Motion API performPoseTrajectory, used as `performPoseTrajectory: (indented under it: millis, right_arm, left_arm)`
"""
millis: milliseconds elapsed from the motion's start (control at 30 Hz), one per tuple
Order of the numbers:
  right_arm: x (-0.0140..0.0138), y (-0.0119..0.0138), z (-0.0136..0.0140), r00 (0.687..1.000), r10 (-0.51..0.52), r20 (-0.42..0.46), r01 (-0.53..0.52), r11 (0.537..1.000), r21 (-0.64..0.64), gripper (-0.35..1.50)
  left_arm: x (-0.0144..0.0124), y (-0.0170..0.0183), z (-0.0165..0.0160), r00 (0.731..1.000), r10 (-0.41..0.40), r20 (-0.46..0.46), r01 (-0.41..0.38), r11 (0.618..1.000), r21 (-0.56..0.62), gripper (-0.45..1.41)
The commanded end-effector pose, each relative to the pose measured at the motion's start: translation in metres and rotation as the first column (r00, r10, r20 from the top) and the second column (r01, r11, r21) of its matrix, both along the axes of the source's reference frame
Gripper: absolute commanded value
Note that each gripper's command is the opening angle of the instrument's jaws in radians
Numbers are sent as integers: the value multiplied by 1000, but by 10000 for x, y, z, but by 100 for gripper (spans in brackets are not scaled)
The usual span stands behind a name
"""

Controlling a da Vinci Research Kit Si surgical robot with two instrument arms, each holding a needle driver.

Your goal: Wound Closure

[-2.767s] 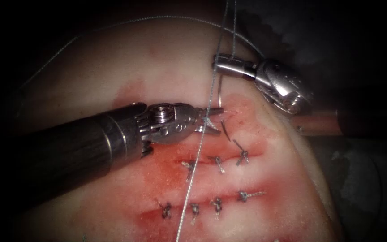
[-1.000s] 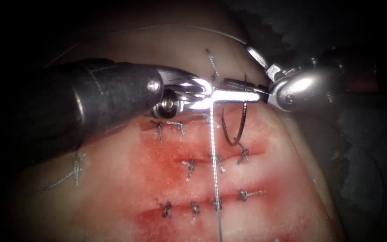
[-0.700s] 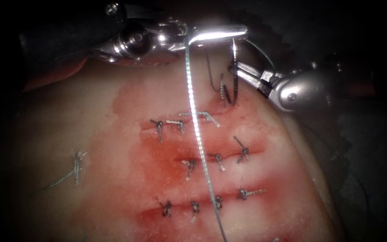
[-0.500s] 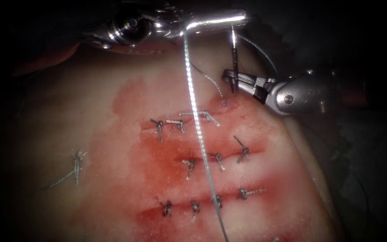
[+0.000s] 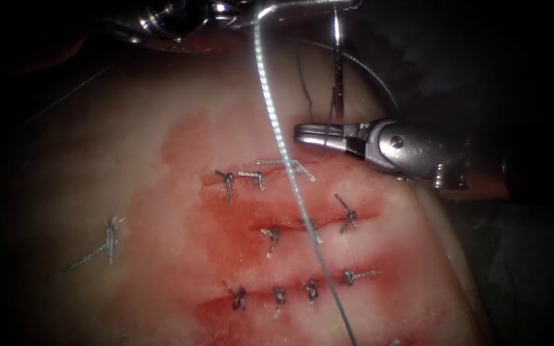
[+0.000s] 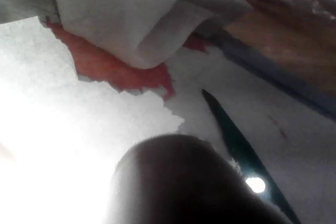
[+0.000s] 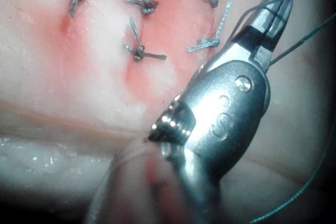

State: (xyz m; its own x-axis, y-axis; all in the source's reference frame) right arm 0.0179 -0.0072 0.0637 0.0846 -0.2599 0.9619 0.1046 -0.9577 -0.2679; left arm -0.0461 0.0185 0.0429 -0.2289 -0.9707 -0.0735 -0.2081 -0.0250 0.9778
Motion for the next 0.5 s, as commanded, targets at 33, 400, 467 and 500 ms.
performPoseTrajectory:
  millis: [33,400,467,500]
  right_arm:
    - [12,-9,3,997,-81,-16,81,996,45,-35]
    - [-28,8,-8,890,455,38,-443,880,-174,113]
    - [-43,12,-10,849,527,40,-515,842,-162,101]
    - [-52,14,-10,824,563,62,-548,820,-162,98]
  left_arm:
    - [0,18,-5,1000,-15,-2,15,1000,-15,-45]
    - [-7,-20,33,994,-47,-101,-11,863,-504,-45]
    - [-11,-31,39,993,-27,-115,-46,805,-591,-45]
    - [-13,-36,41,992,-13,-124,-67,784,-617,-45]
